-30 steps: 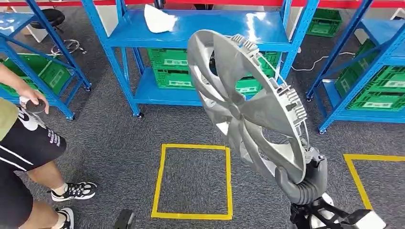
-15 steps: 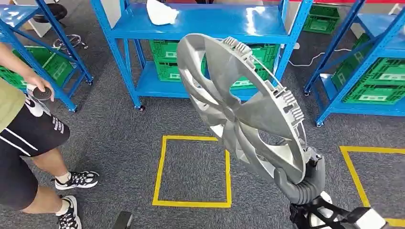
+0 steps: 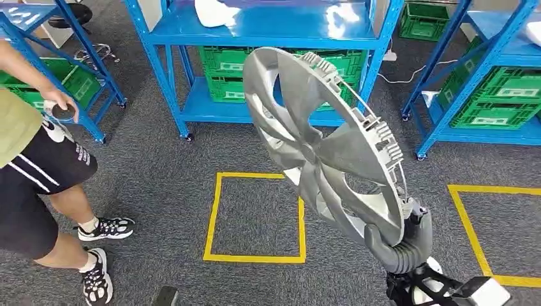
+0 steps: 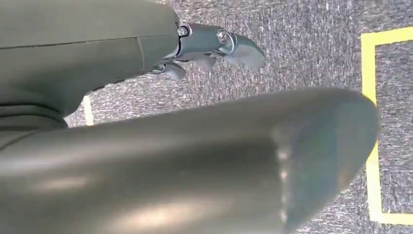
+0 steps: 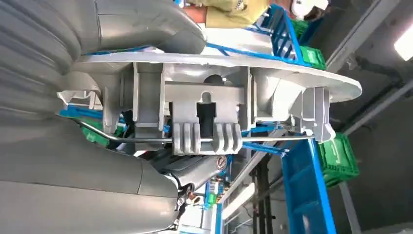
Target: Take the parts from the cabinet and place them on the table.
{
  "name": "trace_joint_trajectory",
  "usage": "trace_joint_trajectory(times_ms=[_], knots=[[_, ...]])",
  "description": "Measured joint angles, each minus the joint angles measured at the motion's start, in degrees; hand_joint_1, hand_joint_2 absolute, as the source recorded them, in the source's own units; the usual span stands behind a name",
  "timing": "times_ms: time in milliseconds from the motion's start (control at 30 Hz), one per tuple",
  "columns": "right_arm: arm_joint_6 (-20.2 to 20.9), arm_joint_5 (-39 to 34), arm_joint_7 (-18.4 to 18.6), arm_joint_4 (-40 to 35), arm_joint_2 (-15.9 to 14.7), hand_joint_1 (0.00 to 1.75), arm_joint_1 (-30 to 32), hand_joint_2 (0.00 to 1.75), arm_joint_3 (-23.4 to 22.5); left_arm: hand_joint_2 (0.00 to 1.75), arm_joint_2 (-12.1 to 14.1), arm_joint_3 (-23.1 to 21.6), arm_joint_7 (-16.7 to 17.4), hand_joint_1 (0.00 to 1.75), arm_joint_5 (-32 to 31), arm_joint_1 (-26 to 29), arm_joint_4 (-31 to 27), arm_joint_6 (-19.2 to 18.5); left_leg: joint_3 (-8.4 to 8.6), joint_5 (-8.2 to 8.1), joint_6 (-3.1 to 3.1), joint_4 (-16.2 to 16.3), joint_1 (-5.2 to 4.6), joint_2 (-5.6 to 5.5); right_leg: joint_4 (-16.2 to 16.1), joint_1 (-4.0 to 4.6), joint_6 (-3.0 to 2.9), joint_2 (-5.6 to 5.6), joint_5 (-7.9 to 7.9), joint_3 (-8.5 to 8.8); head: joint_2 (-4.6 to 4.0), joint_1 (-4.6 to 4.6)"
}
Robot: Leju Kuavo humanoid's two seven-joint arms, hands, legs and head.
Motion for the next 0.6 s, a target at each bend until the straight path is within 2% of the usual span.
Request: trace_joint_trajectory(times_ms=[67,100,133,167,200,233,267,300,333,367,400,433,467,500,567,600], knots=[[0.35,-0.76,0.0,-0.02,0.0,1.75,0.16,1.75,0.0,0.0,0.04,0.02,0.07,0.0,0.0,0.12,0.02,0.13,-0.48,0.6,0.9,0.13,-0.25,0.04,-0.29,-0.03,0.82,0.04,0.91,-0.15,0.0,-0.15],[0.53,-1.07,0.0,-0.02,-0.02,1.75,0.33,1.75,-0.02,0.0,-0.09,0.02,0.04,0.0,0.0,0.13,0.07,0.13,-0.83,1.4,1.51,-0.33,0.27,0.28,0.02,-0.3,1.13,0.17,0.59,-0.43,0.0,-0.18],[0.81,-1.4,0.0,-0.02,-0.04,1.75,0.52,1.75,-0.02,0.0,-0.09,0.02,0.07,0.0,0.0,0.05,0.07,0.15,-1.34,1.97,1.85,-0.33,0.19,0.42,1.26,-0.31,1.34,0.31,-1.73,-1.0,0.0,-0.02],[0.92,-1.62,0.0,-0.02,-0.04,1.75,0.52,1.75,-0.02,0.0,-0.09,0.02,0.04,0.0,0.0,0.03,0.04,0.17,-2.21,2.55,2.26,-0.25,0.2,0.48,4.6,-0.34,1.49,0.34,-5.62,-2.13,0.0,0.28],[1.01,-1.79,0.0,-0.02,-0.04,1.75,0.52,1.75,-0.02,0.0,-0.09,0.02,0.04,0.0,0.0,0.09,0.07,0.15,-3.08,3.15,2.26,-0.14,0.18,0.52,8.96,-0.39,1.7,0.34,-9.04,-3.34,0.0,0.37],[1.01,-1.97,0.0,-0.02,-0.04,1.75,0.57,1.75,-0.02,0.0,-0.15,0.02,0.04,0.0,0.0,0.13,0.09,0.17,-3.89,3.8,2.31,0.06,0.15,0.6,13.33,-0.38,1.89,0.35,-11.42,-4.36,0.0,0.37],[1.03,-2.1,0.0,0.0,-0.07,1.75,0.66,1.75,-0.02,0.0,-0.15,0.02,0.04,0.0,0.0,0.14,0.09,0.17,-4.88,4.39,2.3,0.26,0.16,0.65,16.12,-0.39,2.02,0.34,-12.08,-4.64,0.0,0.44],[1.03,-2.19,0.02,0.04,-0.07,1.75,0.72,1.75,-0.02,0.0,-0.15,0.02,0.04,0.0,0.0,0.15,0.09,0.17,-5.9,4.98,2.24,0.53,0.16,0.66,16.95,-0.42,2.07,0.34,-11.13,-4.06,0.0,0.46],[1.01,-2.29,0.0,0.13,-0.09,1.75,0.7,1.75,-0.07,0.0,-0.15,0.02,0.04,0.0,0.0,0.18,0.09,0.2,-6.97,5.56,2.09,0.85,0.18,0.66,15.57,-0.44,2.06,0.34,-9.14,-2.32,0.0,0.5],[1.01,-2.34,0.0,0.15,-0.09,1.75,0.7,1.75,-0.07,0.0,-0.17,0.02,0.04,0.0,0.0,0.23,0.09,0.2,-7.96,6.03,1.88,1.2,0.23,0.66,12.21,-0.47,1.98,0.33,-7.02,0.57,0.0,0.52],[0.98,-2.25,0.0,0.15,-0.09,1.75,0.67,1.75,-0.07,0.0,-0.17,0.02,0.04,0.0,0.0,0.26,0.11,0.22,-8.84,6.49,1.66,1.61,0.25,0.64,7.35,-0.47,1.84,0.32,-5.91,4.33,0.0,0.55],[0.87,-2.12,0.0,0.17,-0.09,1.75,0.53,1.75,-0.07,0.0,-0.17,0.02,0.04,0.0,0.02,0.27,0.07,0.22,-9.41,6.92,1.33,2.01,0.24,0.64,2.08,-0.46,1.57,0.33,-7.85,7.91,0.0,0.55],[0.87,-1.92,0.0,0.15,-0.09,1.75,0.47,1.75,-0.04,0.0,-0.17,0.02,0.02,0.0,0.02,0.26,0.07,0.22,-9.87,7.28,0.93,2.3,0.0,0.6,-1.06,-0.01,1.1,0.4,-9.0,9.35,0.0,0.59],[0.85,-1.9,0.0,0.24,-0.09,1.75,0.64,1.75,-0.04,0.0,-0.17,0.02,0.0,0.0,0.02,0.3,0.09,0.22,-9.74,7.86,0.57,2.03,0.0,0.58,-0.34,0.09,0.67,0.51,-8.41,8.83,0.0,0.39],[0.72,-1.71,0.0,0.28,-0.13,1.75,0.63,1.75,-0.09,0.0,-0.17,0.02,0.02,0.0,0.02,0.37,0.09,0.24,-9.84,8.98,-0.17,1.59,0.23,0.58,-0.38,0.36,-0.11,0.55,-7.93,8.32,0.0,0.57],[0.59,-1.62,0.0,0.31,-0.13,1.75,0.66,1.75,-0.09,0.0,-0.11,0.02,0.02,0.0,0.02,0.52,0.11,0.28,-10.2,9.26,-0.51,1.58,0.13,0.4,-0.81,-0.12,-0.64,0.33,-7.06,7.55,0.0,0.55]])
